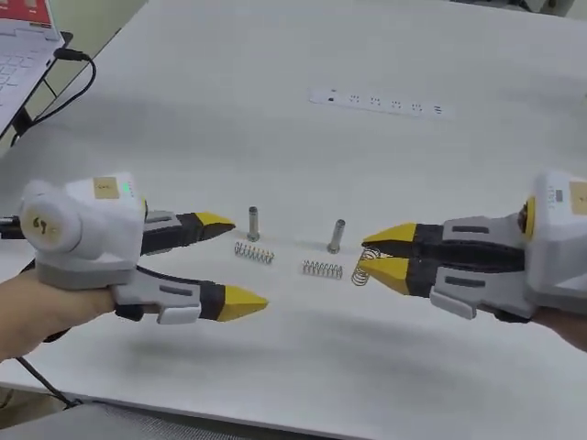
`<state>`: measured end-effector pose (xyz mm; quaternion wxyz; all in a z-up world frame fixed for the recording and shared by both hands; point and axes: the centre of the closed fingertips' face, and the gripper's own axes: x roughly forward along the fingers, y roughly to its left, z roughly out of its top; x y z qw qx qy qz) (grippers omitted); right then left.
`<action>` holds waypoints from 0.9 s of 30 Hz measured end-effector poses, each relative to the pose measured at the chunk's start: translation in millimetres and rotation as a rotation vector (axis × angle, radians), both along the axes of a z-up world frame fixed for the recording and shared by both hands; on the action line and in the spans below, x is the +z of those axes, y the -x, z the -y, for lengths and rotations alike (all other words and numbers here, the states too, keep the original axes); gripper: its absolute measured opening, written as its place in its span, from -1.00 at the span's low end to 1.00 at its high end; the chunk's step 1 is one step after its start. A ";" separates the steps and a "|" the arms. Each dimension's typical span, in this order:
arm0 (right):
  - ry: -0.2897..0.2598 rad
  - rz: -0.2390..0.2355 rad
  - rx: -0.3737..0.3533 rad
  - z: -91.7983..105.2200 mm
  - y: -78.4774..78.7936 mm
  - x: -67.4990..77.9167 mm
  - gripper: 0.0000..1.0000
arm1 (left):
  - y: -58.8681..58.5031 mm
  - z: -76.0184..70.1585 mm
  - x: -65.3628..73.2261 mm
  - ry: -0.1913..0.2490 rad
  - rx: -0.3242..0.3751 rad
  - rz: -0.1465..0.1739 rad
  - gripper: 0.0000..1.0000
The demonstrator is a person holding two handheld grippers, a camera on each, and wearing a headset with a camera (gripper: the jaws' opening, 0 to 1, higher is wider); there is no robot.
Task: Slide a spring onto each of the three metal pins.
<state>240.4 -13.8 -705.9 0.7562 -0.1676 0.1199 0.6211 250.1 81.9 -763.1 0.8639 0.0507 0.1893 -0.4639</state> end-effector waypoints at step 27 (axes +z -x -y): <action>0.044 0.051 -0.156 43.6 -42.9 -5.3 -0.86 | -5.3 -27.2 -8.5 0.024 0.128 -0.019 0.96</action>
